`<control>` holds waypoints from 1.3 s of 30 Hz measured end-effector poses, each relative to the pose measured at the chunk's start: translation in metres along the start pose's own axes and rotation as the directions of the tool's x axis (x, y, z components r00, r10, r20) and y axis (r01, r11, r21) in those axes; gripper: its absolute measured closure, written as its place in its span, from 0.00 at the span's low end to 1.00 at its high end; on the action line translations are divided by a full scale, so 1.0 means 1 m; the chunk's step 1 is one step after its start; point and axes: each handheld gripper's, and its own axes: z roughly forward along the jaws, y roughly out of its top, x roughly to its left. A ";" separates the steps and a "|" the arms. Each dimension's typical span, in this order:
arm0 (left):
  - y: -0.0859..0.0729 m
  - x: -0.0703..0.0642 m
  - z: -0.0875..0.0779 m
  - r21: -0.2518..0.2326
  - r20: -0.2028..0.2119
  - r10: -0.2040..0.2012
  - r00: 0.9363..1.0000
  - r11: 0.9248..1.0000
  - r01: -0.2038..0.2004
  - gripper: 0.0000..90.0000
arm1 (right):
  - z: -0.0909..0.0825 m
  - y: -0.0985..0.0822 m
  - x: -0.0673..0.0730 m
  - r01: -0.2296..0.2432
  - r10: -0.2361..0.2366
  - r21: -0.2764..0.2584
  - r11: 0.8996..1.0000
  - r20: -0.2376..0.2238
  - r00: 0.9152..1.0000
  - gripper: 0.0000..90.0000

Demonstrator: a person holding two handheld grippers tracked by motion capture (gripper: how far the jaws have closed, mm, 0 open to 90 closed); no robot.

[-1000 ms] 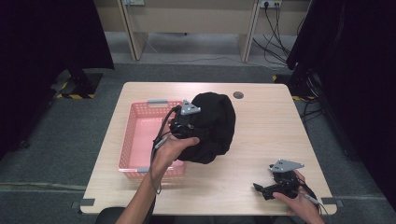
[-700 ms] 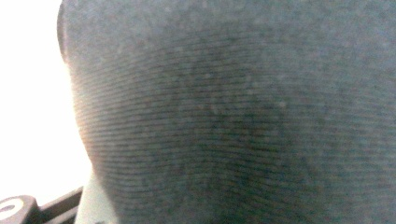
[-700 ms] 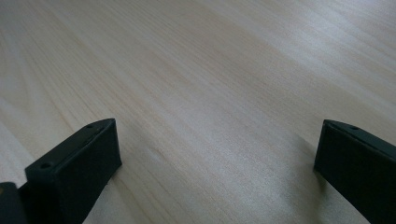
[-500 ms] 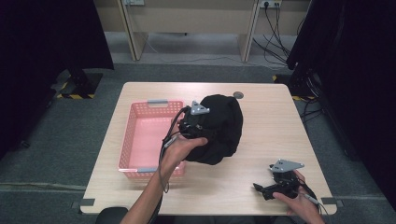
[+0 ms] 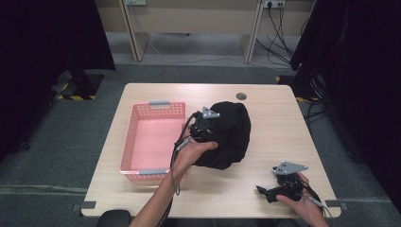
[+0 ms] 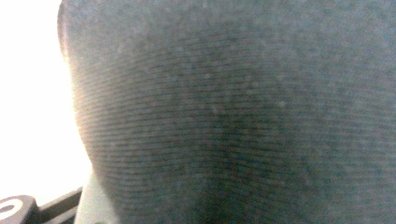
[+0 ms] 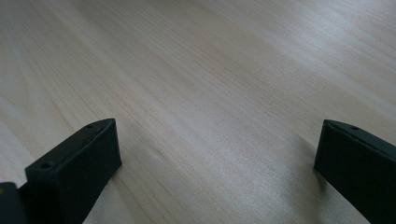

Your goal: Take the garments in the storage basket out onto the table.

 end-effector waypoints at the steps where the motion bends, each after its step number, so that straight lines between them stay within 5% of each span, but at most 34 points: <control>1: -0.001 0.000 0.004 0.004 -0.002 -0.005 1.000 1.000 0.005 0.45 | 0.000 0.000 0.000 0.000 0.000 0.000 1.000 0.000 1.000 0.01; 27: -0.026 -0.002 0.051 0.101 -0.047 -0.027 0.999 0.994 0.031 0.44 | 0.000 0.000 0.000 0.001 -0.001 0.002 1.000 -0.001 1.000 0.01; 34: -0.039 -0.001 0.067 0.173 -0.045 -0.021 0.999 0.985 0.028 0.40 | 0.000 0.000 0.000 0.002 -0.002 0.001 1.000 -0.001 1.000 0.01; 39: -0.043 0.002 0.073 0.199 -0.060 -0.056 0.997 0.978 0.066 0.26 | 0.000 0.000 0.000 0.001 -0.001 0.001 1.000 0.000 1.000 0.01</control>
